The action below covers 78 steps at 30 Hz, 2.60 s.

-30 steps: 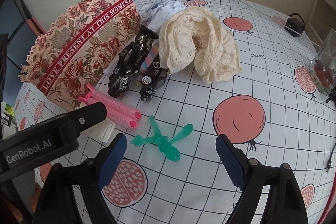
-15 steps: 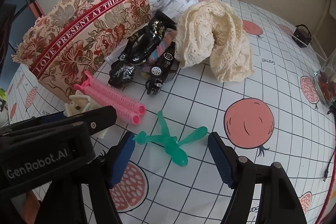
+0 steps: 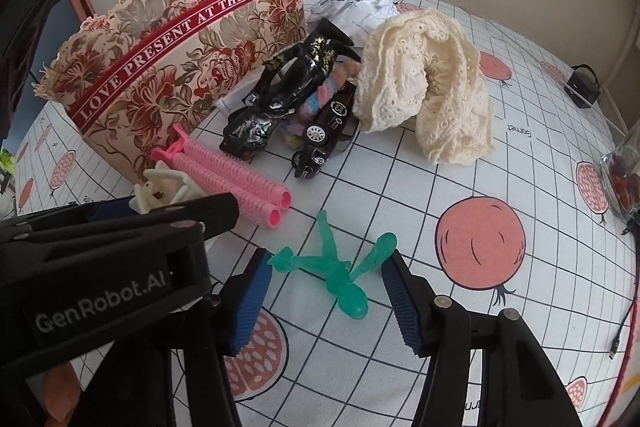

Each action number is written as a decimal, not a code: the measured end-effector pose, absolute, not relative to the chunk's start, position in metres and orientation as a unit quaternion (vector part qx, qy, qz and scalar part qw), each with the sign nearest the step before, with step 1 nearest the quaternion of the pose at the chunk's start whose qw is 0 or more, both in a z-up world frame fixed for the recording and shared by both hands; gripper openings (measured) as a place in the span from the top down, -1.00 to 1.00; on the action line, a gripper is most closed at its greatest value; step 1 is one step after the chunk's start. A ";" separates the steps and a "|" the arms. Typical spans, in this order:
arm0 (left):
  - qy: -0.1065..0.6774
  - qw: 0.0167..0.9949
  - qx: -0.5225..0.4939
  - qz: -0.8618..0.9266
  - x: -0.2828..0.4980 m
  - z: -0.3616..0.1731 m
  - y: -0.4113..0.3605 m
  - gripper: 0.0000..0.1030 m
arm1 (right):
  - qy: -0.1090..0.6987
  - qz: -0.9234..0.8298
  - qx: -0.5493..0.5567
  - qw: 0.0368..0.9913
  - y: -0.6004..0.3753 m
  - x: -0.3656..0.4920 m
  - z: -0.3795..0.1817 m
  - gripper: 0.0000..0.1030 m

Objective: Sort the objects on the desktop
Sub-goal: 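Grasp the cream clip with the left gripper while the right grasps the green toy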

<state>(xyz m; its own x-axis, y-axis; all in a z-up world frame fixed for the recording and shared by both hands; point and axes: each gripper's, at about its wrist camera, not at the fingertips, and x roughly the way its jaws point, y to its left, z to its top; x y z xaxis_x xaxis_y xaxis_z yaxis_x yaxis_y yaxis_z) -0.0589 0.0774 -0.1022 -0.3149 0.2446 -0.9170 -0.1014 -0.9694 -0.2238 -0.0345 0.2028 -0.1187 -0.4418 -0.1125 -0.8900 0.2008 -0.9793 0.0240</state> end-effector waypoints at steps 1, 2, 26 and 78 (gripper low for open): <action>-0.060 0.107 -0.575 0.809 -0.059 -0.102 0.078 -0.21 | 0.046 -0.848 0.520 0.093 0.201 -0.033 -0.118 -0.15; -0.058 0.107 -0.575 0.809 -0.058 -0.102 0.079 -0.21 | 0.049 -0.847 0.521 0.094 0.200 -0.032 -0.118 -0.15; -0.002 0.104 -0.562 0.821 -0.059 -0.107 0.102 -0.06 | 0.060 -0.843 0.520 0.125 0.204 -0.010 -0.116 -0.15; -0.059 0.210 -0.481 0.849 -0.041 -0.035 0.100 -0.05 | -0.066 -0.900 0.432 0.002 0.275 -0.013 -0.016 0.02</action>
